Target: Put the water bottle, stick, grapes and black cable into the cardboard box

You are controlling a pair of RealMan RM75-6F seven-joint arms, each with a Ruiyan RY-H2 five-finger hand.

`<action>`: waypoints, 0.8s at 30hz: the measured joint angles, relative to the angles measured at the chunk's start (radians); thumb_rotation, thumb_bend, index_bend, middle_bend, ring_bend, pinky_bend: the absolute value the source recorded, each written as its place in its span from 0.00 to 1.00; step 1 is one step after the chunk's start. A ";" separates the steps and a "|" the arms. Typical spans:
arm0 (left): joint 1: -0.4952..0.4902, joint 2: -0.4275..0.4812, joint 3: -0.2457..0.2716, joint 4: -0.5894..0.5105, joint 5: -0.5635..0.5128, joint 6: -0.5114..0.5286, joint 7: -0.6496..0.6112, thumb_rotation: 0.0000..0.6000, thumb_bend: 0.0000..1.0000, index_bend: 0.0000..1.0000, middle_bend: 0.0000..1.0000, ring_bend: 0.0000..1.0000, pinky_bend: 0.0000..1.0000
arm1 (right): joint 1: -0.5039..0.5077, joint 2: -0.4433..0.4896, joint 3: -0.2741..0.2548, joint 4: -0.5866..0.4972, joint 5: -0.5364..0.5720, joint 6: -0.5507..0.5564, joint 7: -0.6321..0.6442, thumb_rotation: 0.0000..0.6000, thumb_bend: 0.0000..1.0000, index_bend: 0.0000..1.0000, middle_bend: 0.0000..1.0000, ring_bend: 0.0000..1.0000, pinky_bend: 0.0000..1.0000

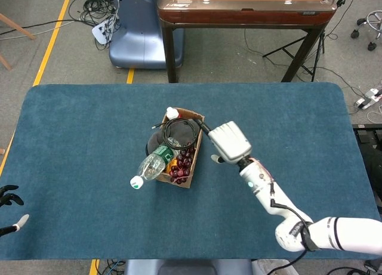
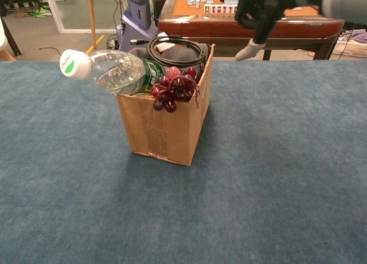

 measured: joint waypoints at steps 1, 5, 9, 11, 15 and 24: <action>0.000 -0.001 0.000 0.000 0.000 0.000 0.002 1.00 0.19 0.50 0.24 0.40 0.67 | -0.016 0.014 -0.008 -0.010 -0.020 0.021 0.003 1.00 0.00 0.17 0.72 0.71 0.80; -0.001 -0.005 -0.001 -0.001 0.002 0.002 0.011 1.00 0.19 0.50 0.25 0.40 0.67 | -0.112 0.078 -0.057 -0.038 -0.145 0.104 0.025 1.00 0.00 0.29 0.63 0.63 0.78; 0.000 -0.011 -0.003 0.000 0.009 0.017 0.015 1.00 0.19 0.48 0.25 0.40 0.67 | -0.217 0.170 -0.117 -0.068 -0.208 0.183 0.020 1.00 0.00 0.31 0.56 0.55 0.71; 0.002 -0.015 -0.004 0.001 0.018 0.030 0.015 1.00 0.19 0.47 0.25 0.40 0.67 | -0.261 0.192 -0.143 -0.077 -0.231 0.226 0.009 1.00 0.00 0.31 0.55 0.53 0.68; 0.008 -0.023 -0.004 0.004 0.050 0.062 0.013 1.00 0.19 0.43 0.25 0.40 0.67 | -0.369 0.199 -0.196 -0.074 -0.298 0.334 -0.003 1.00 0.00 0.31 0.53 0.51 0.62; 0.016 -0.040 -0.001 0.013 0.092 0.102 0.017 1.00 0.19 0.42 0.25 0.40 0.67 | -0.606 0.140 -0.291 0.062 -0.435 0.526 0.053 1.00 0.00 0.31 0.50 0.48 0.58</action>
